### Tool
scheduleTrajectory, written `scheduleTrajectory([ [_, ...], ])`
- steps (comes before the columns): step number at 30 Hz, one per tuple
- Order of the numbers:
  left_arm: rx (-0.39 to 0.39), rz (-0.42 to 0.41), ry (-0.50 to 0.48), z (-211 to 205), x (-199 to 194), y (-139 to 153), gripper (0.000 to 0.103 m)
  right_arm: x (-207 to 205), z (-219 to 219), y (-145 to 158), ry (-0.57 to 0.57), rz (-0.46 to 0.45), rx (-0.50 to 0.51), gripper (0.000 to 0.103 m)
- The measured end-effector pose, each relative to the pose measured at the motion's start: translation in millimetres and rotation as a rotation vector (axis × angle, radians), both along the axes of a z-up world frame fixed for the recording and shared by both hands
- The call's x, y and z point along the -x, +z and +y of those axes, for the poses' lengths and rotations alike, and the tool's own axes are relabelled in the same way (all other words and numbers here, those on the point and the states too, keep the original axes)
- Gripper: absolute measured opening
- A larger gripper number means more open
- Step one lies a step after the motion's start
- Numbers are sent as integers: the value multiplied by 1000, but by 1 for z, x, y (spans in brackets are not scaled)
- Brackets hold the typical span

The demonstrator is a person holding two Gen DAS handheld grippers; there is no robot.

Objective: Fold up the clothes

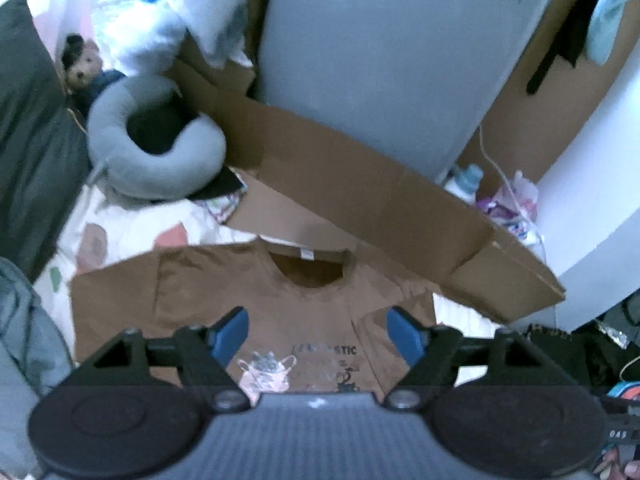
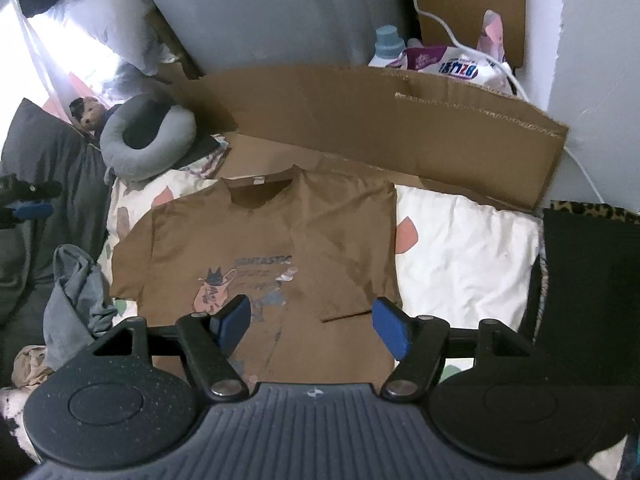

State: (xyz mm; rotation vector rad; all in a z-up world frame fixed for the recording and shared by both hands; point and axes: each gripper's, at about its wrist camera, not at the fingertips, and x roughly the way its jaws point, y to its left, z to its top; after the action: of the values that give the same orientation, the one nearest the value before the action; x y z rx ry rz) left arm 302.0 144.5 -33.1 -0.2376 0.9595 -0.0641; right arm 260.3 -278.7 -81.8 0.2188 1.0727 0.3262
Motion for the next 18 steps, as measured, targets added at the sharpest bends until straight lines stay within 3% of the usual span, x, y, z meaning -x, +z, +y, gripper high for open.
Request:
scheduleTrajectory([
  [5,-13,-6,-16,12,14,38,81,9,0,28,-26,11,-1,74],
  [8,-44,35,-46,18,23,54,83,15,2,46,-28,14,-5,74],
  [14,-59,65,-53,36,52,72,85,29,15,88,-15,-20,8,75],
  [18,-69,66,-60,46,76,77,88,41,23,109,-17,-44,4,83],
])
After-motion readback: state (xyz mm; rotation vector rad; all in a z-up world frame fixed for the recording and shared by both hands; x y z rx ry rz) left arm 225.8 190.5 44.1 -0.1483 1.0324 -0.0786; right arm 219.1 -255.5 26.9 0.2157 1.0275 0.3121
